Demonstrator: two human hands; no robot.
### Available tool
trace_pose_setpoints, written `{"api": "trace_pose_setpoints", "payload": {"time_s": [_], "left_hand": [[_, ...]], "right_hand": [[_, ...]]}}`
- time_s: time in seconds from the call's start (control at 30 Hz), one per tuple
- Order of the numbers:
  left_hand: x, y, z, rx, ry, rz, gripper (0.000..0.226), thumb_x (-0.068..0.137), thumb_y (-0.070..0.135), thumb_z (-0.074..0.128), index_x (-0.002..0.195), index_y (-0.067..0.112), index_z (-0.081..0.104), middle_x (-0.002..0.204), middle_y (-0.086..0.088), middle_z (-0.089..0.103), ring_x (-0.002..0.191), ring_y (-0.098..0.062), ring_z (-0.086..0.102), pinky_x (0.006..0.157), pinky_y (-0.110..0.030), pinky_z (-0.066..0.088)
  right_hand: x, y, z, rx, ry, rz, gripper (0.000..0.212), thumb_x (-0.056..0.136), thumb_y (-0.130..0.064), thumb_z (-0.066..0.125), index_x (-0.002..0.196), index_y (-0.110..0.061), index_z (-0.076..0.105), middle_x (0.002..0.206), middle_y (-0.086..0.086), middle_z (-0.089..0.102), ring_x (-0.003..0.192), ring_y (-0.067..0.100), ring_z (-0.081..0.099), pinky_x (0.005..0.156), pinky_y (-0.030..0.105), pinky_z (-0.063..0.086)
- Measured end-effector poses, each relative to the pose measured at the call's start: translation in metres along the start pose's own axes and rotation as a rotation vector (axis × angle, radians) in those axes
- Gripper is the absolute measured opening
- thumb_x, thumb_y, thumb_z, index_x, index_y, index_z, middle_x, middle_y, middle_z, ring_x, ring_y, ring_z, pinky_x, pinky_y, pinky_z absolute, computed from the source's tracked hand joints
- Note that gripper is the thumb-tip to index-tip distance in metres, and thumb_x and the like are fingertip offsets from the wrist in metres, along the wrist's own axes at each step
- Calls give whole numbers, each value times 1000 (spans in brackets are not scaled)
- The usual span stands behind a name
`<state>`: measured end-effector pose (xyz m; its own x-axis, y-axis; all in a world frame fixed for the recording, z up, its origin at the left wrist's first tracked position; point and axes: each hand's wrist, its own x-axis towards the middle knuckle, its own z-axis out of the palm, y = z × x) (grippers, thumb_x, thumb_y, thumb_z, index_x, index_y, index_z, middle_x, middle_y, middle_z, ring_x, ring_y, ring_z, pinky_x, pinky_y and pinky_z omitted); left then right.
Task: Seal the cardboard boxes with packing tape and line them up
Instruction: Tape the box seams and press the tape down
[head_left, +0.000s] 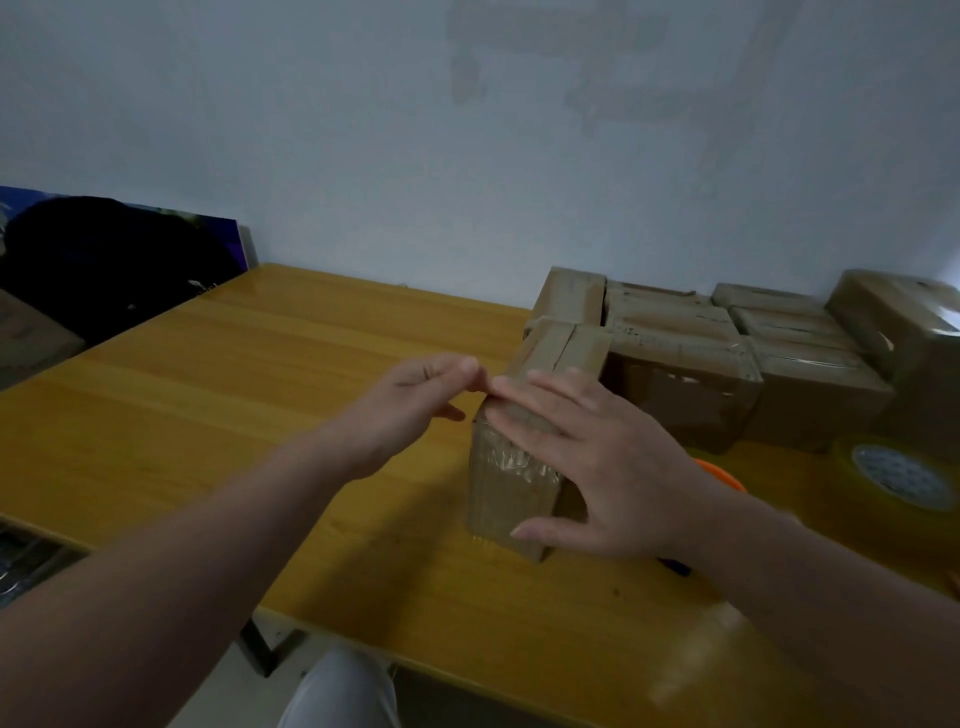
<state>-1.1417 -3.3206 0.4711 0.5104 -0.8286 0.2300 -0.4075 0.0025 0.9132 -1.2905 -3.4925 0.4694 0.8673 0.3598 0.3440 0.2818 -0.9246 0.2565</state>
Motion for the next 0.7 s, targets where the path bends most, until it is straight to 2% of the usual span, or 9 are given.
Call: {"api": "trace_pose_setpoints", "payload": {"time_s": [0.13,0.3,0.37,0.47,0.57,0.63,0.7], "left_hand": [[1,2,-1,-46,18,-43,46,102,43,25,117,18,61,114,2,66,113,-14,59,96,-41,48],[0,5,3,-32,22,-42,49,101,44,24,114,17,63,106,6,69,108,-9,61,91,-31,47],[-1,5,3,-29,16,-20,50,100,46,25,113,16,63,106,5,69,109,-12,60,93,-37,48],[-2,6,3,-23,1,-4,49,98,45,25,112,16,63,108,3,69,111,-13,60,99,-45,45],[-4,7,3,-13,-6,-1,48,98,44,24,112,18,62,109,5,69,110,-11,60,100,-46,45],[-4,6,3,-12,-10,-2,48,97,44,24,112,18,62,109,6,69,110,-10,60,100,-45,45],[-3,6,3,-14,-9,-5,48,97,45,25,112,18,62,108,6,69,109,-10,60,100,-43,45]], "right_hand": [[1,2,4,-139,-10,-83,85,86,-73,37,149,-17,30,158,6,22,146,27,17,116,51,19],[-1,-1,14,-455,-6,-156,87,87,-72,36,149,-12,28,158,6,20,146,29,13,117,53,6],[-3,-4,20,-576,-57,-147,90,87,-74,30,150,-10,24,158,7,18,146,30,9,117,52,-2],[-13,-10,33,-670,-149,-140,92,86,-76,24,149,-10,30,158,9,12,147,32,-6,117,50,-13],[-17,-10,35,-671,-69,-154,90,90,-71,23,151,-6,17,158,10,14,147,30,-8,117,48,-15],[-13,-5,28,-672,-12,-169,84,93,-67,22,152,-7,19,159,9,13,148,28,-7,117,47,-14],[-8,1,24,-722,10,-170,79,95,-65,19,150,-9,27,160,10,3,147,29,-11,116,48,-15]]}}
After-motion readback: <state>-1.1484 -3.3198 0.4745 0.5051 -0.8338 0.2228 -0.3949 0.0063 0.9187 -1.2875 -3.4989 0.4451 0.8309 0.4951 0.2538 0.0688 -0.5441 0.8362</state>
